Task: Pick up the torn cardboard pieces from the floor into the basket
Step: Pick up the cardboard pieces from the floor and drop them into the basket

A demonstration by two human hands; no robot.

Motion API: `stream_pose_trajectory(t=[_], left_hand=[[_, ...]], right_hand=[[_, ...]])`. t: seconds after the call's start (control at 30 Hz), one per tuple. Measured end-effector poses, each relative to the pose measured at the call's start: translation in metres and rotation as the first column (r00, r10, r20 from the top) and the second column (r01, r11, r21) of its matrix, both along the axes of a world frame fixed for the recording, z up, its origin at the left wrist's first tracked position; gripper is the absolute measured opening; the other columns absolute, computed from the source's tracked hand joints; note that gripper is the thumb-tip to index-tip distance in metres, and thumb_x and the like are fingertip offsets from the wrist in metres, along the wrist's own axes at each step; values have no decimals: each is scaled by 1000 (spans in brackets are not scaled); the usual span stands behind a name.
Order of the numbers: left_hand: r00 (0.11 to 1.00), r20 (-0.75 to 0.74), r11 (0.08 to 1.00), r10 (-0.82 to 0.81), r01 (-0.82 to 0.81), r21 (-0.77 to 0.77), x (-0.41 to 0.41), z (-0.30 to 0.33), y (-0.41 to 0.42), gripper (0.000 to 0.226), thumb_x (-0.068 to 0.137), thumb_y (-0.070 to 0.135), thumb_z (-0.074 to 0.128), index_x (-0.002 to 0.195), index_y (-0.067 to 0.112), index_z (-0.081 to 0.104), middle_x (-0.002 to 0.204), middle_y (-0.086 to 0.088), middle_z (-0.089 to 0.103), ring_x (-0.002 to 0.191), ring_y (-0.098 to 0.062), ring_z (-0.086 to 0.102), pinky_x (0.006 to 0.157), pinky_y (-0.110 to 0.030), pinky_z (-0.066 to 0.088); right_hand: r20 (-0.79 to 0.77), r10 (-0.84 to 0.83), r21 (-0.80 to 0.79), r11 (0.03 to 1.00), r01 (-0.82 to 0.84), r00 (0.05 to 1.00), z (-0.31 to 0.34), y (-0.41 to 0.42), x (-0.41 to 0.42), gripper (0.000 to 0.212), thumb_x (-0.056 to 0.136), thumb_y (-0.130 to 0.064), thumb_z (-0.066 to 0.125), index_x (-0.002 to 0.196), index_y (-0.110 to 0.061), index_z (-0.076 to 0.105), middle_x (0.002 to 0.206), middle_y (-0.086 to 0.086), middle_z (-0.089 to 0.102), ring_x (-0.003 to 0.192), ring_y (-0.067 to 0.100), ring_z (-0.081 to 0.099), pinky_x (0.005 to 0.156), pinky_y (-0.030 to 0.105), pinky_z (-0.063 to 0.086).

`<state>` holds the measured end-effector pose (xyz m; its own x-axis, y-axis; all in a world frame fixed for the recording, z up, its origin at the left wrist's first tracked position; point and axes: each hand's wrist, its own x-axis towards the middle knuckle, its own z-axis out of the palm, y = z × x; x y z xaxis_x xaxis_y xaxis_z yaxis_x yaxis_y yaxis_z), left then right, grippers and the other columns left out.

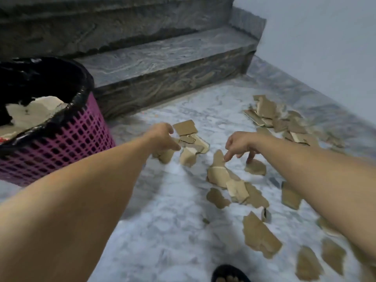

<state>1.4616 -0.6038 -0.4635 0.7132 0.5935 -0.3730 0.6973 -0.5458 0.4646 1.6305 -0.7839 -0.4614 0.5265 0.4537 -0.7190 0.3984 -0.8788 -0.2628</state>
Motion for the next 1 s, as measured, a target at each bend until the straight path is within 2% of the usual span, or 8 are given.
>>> stream_pose_trajectory(t=[0.17, 0.27, 0.37, 0.57, 0.7, 0.8, 0.9, 1.0], left_hand=[[866, -291, 876, -406, 460, 146, 31, -83, -62, 128, 51, 61, 84, 152, 26, 15, 158, -10, 17, 142, -32, 21, 115, -46, 25], [743, -352, 754, -569, 643, 137, 47, -122, -96, 142, 47, 63, 85, 153, 32, -5, 160, -10, -15, 147, -37, -5, 116, -59, 9], [626, -402, 625, -668, 765, 154, 61, -144, -117, 148, 48, 61, 85, 151, 31, -16, 157, -10, -26, 146, -38, -16, 116, -62, 2], [610, -367, 584, -702, 789, 194, 82, -164, -131, 129, 48, 55, 87, 149, 31, 11, 159, -4, -4, 145, -35, 2, 112, -59, 20], [682, -257, 631, -685, 731, 259, 85, -164, -125, 82, 57, 52, 82, 122, 26, 40, 134, 2, 29, 124, -27, 32, 91, -47, 40], [720, -243, 672, -651, 694, 258, 86, -166, -126, 86, 48, 58, 84, 116, 23, 43, 125, 2, 31, 117, -23, 30, 88, -43, 41], [762, -245, 712, -599, 647, 272, 84, -166, -127, 90, 45, 59, 85, 117, 22, 44, 123, 0, 33, 116, -22, 32, 93, -42, 39], [809, -269, 765, -523, 584, 271, 78, -165, -127, 97, 40, 60, 86, 118, 21, 45, 127, -4, 31, 119, -26, 30, 98, -42, 33]], right_hand=[[68, 120, -150, 983, -108, 990, -71, -59, 24, 119, 65, -49, 85, 152, -9, 15, 155, 10, 27, 137, 33, 35, 101, 43, 42], [79, 204, -238, 954, -180, 976, -108, -90, 35, 140, 57, -58, 85, 155, -21, -8, 162, 10, -10, 149, 36, -5, 118, 52, 19], [31, 220, -212, 955, -208, 975, -132, -108, 32, 155, 46, -60, 88, 149, -34, -25, 155, 8, -36, 143, 38, -28, 116, 63, 7], [188, 307, -129, 949, -287, 933, -153, -131, 16, 146, 46, -61, 88, 152, -40, -11, 161, 0, -16, 147, 35, -16, 112, 67, 18], [363, 184, 39, 976, -213, 913, -149, -133, 30, 80, 67, -53, 82, 134, -27, 46, 141, 6, 32, 128, 30, 36, 97, 41, 43], [421, 85, 126, 980, -151, 903, -151, -134, 41, 58, 70, -42, 83, 116, -20, 56, 128, 5, 40, 116, 28, 47, 89, 37, 46], [399, -9, 187, 980, -71, 917, -154, -133, 44, 88, 60, -49, 88, 133, -25, 46, 144, 6, 31, 132, 31, 34, 101, 44, 42], [200, 68, 56, 995, -81, 977, -151, -130, 42, 135, 46, -57, 90, 152, -41, 8, 162, -2, -7, 149, 32, -4, 114, 60, 15]])
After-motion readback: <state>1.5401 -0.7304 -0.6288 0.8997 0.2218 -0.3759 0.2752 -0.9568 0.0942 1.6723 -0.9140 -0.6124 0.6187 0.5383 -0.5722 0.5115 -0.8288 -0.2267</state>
